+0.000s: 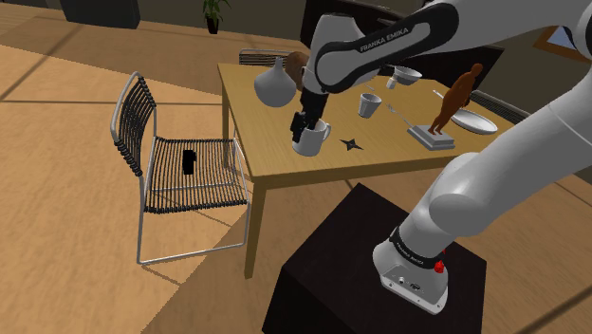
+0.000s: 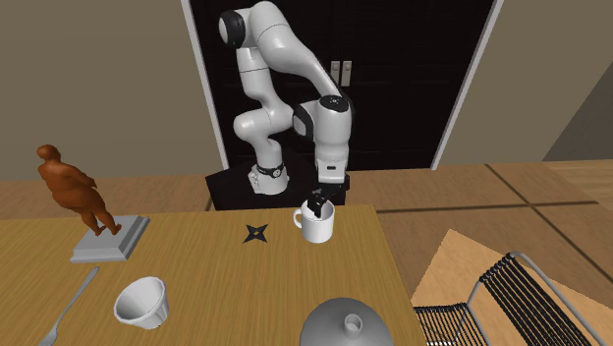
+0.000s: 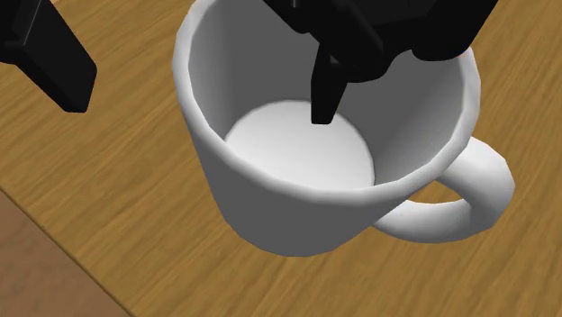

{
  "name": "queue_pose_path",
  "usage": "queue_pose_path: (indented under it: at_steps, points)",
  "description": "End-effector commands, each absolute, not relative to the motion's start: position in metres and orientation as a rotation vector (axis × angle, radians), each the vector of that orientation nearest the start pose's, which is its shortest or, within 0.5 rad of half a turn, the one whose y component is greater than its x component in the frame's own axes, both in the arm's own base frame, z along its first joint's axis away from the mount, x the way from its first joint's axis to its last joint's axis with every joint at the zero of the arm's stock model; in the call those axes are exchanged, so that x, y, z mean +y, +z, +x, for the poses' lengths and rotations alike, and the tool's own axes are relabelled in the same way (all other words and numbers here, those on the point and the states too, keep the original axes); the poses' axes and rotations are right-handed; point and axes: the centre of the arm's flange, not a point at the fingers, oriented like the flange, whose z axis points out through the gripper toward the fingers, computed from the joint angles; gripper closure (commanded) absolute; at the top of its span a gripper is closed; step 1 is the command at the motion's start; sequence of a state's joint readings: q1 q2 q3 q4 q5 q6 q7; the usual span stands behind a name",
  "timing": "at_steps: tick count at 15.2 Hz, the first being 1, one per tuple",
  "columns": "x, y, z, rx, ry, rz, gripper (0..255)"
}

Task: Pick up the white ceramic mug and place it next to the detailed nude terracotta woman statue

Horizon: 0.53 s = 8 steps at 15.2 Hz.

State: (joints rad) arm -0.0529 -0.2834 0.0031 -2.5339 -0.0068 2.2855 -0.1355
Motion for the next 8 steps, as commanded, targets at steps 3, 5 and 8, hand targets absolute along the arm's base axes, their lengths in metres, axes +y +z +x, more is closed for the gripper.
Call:
queue_pose_path:
  at_steps: [3, 5, 8]
  points:
    - [-0.0214, 0.3716, 0.4337, -0.142, -0.055, -3.147, 0]
    - [-0.0214, 0.3716, 0.4338, -0.142, -0.055, -3.147, 0]
    - [-0.0214, 0.3716, 0.4338, -0.142, -0.055, -3.147, 0]
